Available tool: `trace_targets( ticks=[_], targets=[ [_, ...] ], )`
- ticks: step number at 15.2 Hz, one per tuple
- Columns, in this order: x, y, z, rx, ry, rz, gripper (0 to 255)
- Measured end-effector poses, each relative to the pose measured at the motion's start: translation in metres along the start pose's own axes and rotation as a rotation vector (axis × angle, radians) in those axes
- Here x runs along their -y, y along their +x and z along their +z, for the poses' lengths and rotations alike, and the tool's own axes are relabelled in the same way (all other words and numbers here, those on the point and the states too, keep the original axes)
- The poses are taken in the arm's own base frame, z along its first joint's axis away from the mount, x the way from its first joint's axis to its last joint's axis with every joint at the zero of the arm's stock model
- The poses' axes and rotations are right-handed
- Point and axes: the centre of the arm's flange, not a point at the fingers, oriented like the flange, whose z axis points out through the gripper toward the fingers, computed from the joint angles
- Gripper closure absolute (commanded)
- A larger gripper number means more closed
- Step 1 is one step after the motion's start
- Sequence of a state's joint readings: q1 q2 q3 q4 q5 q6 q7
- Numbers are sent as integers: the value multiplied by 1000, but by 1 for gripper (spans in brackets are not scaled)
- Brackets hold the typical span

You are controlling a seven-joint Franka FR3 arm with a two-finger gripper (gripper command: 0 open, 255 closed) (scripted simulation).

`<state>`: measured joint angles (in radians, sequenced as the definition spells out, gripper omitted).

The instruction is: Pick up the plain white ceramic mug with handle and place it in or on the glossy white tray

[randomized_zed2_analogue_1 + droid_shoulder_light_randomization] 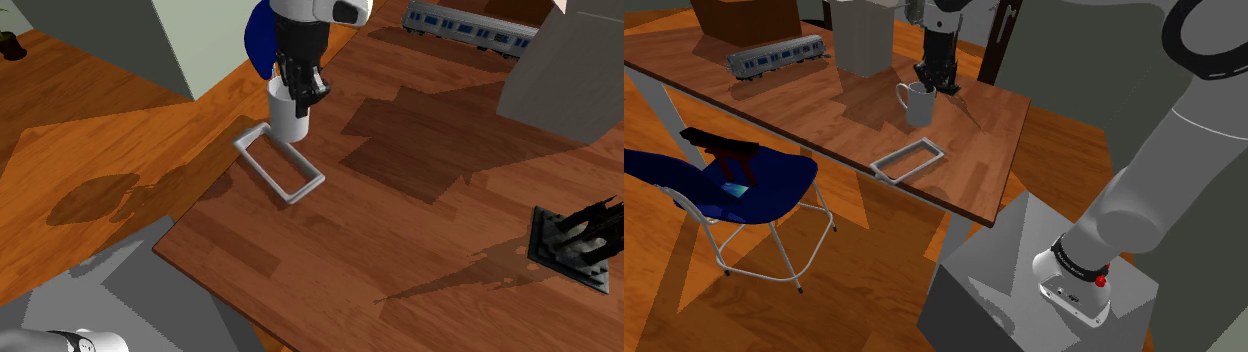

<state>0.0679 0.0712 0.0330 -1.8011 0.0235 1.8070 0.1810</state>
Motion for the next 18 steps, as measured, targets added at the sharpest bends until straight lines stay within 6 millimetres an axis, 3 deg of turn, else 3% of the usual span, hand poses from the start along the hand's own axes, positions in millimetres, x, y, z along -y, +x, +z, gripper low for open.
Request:
trace_targets(
  ticks=[5,18],
  targets=[
    [60,-11,-1,0,0,0,255],
    [63,-6,64,0,0,2,255]
  ],
)
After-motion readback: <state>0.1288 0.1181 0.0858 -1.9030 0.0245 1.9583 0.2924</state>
